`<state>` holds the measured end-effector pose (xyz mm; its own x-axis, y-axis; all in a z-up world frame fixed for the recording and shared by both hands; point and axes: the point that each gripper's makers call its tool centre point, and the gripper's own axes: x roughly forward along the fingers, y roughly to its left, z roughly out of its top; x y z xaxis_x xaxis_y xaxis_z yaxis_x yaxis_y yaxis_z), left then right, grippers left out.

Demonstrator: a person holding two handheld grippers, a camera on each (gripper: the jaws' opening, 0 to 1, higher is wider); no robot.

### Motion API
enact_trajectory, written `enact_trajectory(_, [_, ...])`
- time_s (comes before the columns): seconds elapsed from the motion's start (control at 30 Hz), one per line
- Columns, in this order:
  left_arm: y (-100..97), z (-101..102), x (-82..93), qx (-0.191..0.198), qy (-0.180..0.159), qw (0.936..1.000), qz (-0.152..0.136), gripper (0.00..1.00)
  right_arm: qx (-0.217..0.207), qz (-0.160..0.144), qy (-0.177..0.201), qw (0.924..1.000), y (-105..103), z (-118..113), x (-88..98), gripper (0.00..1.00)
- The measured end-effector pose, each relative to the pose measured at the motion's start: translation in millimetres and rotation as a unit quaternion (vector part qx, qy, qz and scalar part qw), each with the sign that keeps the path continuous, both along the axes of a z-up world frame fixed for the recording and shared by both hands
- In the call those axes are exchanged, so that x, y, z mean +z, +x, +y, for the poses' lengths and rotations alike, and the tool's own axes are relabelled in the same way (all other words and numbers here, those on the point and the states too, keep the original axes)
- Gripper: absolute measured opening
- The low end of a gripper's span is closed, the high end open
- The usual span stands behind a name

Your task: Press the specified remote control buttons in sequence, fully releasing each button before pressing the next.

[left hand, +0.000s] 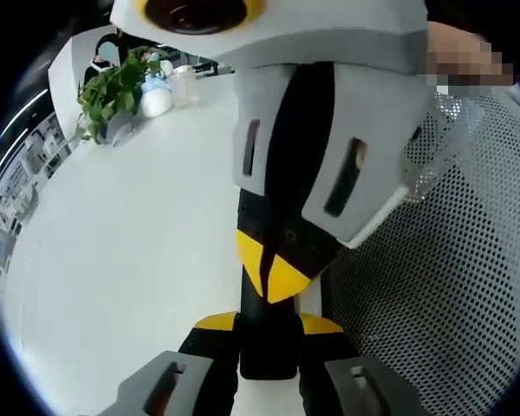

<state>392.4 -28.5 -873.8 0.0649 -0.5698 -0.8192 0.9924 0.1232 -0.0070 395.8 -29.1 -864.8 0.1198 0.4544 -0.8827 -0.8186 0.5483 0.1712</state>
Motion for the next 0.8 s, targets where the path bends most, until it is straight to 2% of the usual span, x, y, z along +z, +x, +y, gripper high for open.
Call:
enact_trajectory(0.17, [0.3, 0, -0.6, 0.000, 0.001, 1.0000, 0.000, 0.25, 0.004, -0.003, -0.003, 1.0000, -1, -2, 1.4, 0.00])
enact_trajectory(0.23, [0.3, 0, -0.1, 0.003, -0.003, 1.0000, 0.001, 0.25, -0.001, 0.001, -0.003, 1.0000, -1, -5, 2.2, 0.00])
enact_trajectory(0.4, [0.2, 0, -0.2, 0.004, -0.007, 1.0000, 0.002, 0.25, -0.025, -0.012, 0.007, 0.9996, 9, -18, 13.6, 0.00])
enact_trajectory(0.53, [0.2, 0, -0.3, 0.005, -0.007, 1.0000, 0.002, 0.25, -0.077, -0.030, 0.025, 0.9962, 26, -34, 28.7, 0.00])
enact_trajectory(0.67, [0.0, 0, -0.2, 0.006, -0.007, 1.0000, 0.001, 0.25, -0.105, -0.052, 0.042, 0.9922, 36, -47, 46.7, 0.00])
enact_trajectory(0.8, [-0.2, 0, -0.4, 0.006, -0.006, 1.0000, 0.001, 0.25, -0.140, -0.089, 0.073, 0.9834, 48, -58, 72.6, 0.00])
